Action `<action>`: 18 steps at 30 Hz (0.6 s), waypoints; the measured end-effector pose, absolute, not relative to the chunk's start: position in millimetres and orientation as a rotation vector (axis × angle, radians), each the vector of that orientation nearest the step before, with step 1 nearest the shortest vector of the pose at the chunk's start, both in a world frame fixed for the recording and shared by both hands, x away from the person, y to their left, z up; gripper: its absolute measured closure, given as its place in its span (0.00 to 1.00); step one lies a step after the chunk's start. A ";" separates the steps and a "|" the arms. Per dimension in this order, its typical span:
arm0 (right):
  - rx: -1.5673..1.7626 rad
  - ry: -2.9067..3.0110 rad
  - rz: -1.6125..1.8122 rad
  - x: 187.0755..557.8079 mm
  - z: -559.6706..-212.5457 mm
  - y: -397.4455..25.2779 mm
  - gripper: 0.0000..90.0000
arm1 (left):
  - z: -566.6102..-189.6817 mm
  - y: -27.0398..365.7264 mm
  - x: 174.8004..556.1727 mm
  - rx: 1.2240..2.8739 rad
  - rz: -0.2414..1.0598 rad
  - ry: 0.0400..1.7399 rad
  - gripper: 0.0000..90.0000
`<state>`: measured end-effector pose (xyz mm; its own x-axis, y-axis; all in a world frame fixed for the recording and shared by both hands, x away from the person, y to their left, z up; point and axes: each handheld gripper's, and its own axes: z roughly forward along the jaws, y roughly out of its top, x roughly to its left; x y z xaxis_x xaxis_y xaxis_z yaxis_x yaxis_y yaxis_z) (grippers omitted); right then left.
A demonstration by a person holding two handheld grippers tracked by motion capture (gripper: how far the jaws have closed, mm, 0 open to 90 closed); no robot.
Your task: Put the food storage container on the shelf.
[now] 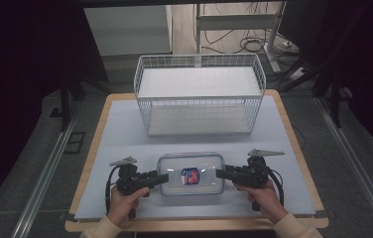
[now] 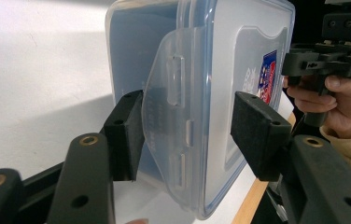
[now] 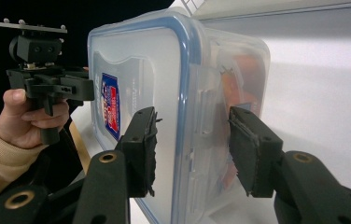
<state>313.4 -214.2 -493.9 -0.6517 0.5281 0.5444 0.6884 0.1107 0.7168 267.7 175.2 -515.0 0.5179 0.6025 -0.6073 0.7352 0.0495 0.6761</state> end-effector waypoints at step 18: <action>-1.225 -2.235 -1.626 318.3 -480.7 -212.1 0.60 | -498.5 176.0 275.7 1.627 -0.111 1.149 0.51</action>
